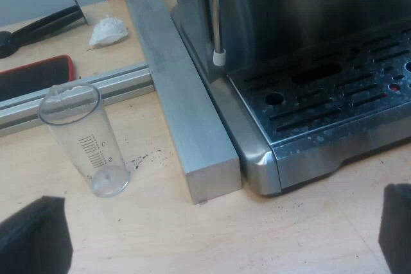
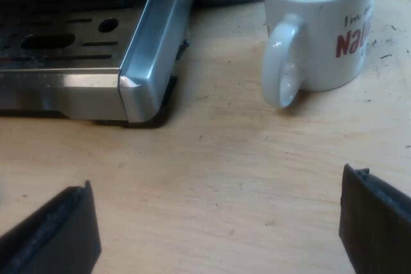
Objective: Put the handle in the coffee machine
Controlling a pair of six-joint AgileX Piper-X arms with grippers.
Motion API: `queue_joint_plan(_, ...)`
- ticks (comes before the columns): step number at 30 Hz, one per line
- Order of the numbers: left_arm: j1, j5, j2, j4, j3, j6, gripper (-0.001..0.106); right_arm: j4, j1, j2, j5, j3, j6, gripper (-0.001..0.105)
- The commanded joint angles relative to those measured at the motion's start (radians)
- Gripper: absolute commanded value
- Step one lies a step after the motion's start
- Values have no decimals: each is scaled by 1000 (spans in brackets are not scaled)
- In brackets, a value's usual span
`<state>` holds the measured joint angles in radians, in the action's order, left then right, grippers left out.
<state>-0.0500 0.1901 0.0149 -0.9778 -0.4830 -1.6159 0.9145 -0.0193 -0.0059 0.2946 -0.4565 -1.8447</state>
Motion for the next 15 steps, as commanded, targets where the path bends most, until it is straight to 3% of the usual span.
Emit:
queue_joint_plan(1, -5, -9, 136, 15, -3, -10, 105, -14, 2, -46, -8, -6, 0, 78)
queue_joint_plan(15, -5, -9, 136, 15, -3, -10, 105, -14, 2, -46, -8, -6, 9, 78)
